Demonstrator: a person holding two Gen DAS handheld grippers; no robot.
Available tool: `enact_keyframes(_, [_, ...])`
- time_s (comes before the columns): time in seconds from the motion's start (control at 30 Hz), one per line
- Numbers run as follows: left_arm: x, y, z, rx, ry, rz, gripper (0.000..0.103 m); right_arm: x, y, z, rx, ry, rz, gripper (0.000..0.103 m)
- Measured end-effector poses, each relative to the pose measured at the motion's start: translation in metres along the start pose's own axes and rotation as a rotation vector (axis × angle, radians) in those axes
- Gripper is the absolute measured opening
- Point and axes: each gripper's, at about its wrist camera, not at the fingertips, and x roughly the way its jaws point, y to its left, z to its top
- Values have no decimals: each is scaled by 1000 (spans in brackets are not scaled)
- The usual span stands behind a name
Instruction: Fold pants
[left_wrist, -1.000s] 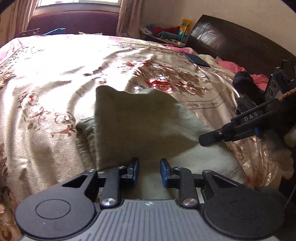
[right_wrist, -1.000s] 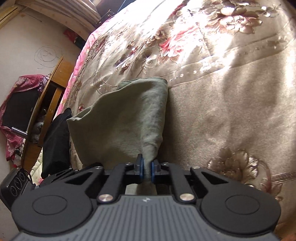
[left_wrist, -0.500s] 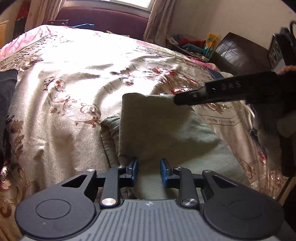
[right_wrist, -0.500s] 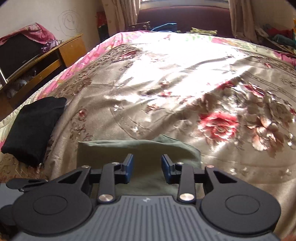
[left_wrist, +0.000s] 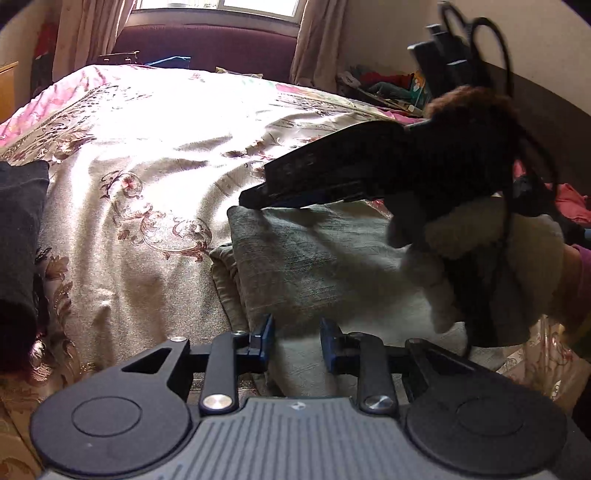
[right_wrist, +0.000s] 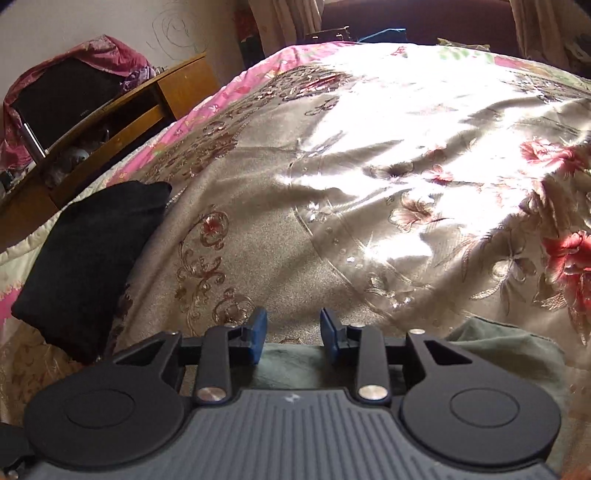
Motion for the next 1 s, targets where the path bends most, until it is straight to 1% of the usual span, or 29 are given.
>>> enact_keyframes(0.07, [-3, -1, -1, 0, -13, 6, 41, -34, -7, -3, 35, -56, 8, 33])
enact_keyframes(0.13, [-3, -1, -1, -12, -11, 7, 41, -61, -14, -12, 47, -84, -18, 35])
enact_keyframes(0.17, [-2, -1, -2, -23, -15, 8, 41, -68, -18, -16, 50, -84, -34, 38])
enact_keyframes(0.23, [1, -2, -2, -42, -20, 13, 43, -75, -27, -30, 59, -69, -78, 38])
enact_keyframes(0.27, [4, -2, -2, -53, -15, 20, 47, -74, -32, -34, 78, -56, -90, 39])
enact_keyframes(0.33, [11, -3, -6, -60, 10, 47, 48, -68, -39, -40, 130, -47, -91, 40])
enact_keyframes(0.4, [15, -5, -12, -53, 29, 78, 49, -60, -40, -43, 167, -45, -45, 40])
enact_keyframes(0.43, [15, -8, -13, -45, 33, 85, 49, -53, -39, -42, 171, -45, -38, 40])
enact_keyframes(0.5, [13, -13, -15, -14, 38, 103, 49, -32, -34, -39, 153, -31, -53, 40])
enact_keyframes(0.57, [14, -16, -15, 0, 57, 117, 49, -7, -32, -37, 162, -12, -59, 40])
enact_keyframes(0.67, [15, -10, -18, -36, 77, 118, 49, 19, -29, -34, 188, -8, -67, 42])
enact_keyframes(0.73, [13, -8, -18, -59, 75, 112, 50, 19, -24, -29, 170, -18, -52, 43])
enact_keyframes(0.77, [11, -8, -18, -65, 68, 112, 49, 16, -21, -25, 180, -17, -30, 43])
enact_keyframes(0.87, [0, -11, -19, -65, 42, 114, 49, 4, -10, -19, 160, -65, 31, 43])
enact_keyframes(0.9, [-2, -13, -20, -63, 43, 112, 49, 4, -5, -18, 152, -56, 36, 43])
enact_keyframes(0.97, [-4, -16, -21, -42, 55, 115, 50, 7, 1, -18, 151, -23, 33, 42])
enact_keyframes(1.0, [-2, -19, -22, -15, 92, 119, 50, 4, 3, -20, 150, -28, 33, 42])
